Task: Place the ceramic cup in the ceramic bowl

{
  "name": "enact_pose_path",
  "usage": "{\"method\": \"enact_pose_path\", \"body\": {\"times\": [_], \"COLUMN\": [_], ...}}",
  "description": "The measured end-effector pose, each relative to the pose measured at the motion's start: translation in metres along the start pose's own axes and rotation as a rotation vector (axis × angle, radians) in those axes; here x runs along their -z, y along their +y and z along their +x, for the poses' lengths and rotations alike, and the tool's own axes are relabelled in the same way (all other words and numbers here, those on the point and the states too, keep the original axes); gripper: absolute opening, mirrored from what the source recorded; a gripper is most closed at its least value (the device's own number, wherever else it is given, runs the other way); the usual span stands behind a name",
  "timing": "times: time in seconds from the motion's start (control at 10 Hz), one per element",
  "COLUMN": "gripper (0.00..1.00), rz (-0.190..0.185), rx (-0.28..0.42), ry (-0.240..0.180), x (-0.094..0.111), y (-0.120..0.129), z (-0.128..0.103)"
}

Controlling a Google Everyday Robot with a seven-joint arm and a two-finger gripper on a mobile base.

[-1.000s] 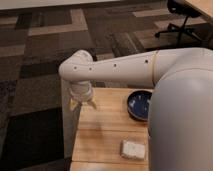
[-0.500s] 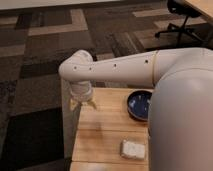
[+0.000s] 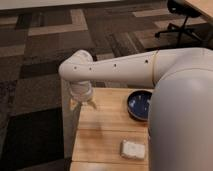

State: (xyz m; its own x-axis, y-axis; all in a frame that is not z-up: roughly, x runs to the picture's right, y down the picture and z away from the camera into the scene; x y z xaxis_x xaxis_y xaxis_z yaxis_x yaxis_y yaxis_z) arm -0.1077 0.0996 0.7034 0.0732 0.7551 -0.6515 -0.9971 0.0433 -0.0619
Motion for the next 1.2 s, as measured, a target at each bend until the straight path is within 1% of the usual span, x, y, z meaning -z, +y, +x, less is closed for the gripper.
{"method": "enact_pose_path", "body": {"times": [0.7,0.8,0.9,1.0,1.2], "gripper": [0.65,0.65,0.65,0.65,0.65], "rz": [0.001,0.016,0.027,0.042,0.032], "rx": [-0.001,-0.023,-0.036,-0.063,-0.115], "ry": [-0.001,-0.025,-0.040,-0.064,-0.104], "x": [0.000,0.006,0.009,0.016,0.029], "y": [0.000,-0.009,-0.016,-0.030,-0.052], "z": [0.000,-0.003,-0.006,-0.008,-0.006]}}
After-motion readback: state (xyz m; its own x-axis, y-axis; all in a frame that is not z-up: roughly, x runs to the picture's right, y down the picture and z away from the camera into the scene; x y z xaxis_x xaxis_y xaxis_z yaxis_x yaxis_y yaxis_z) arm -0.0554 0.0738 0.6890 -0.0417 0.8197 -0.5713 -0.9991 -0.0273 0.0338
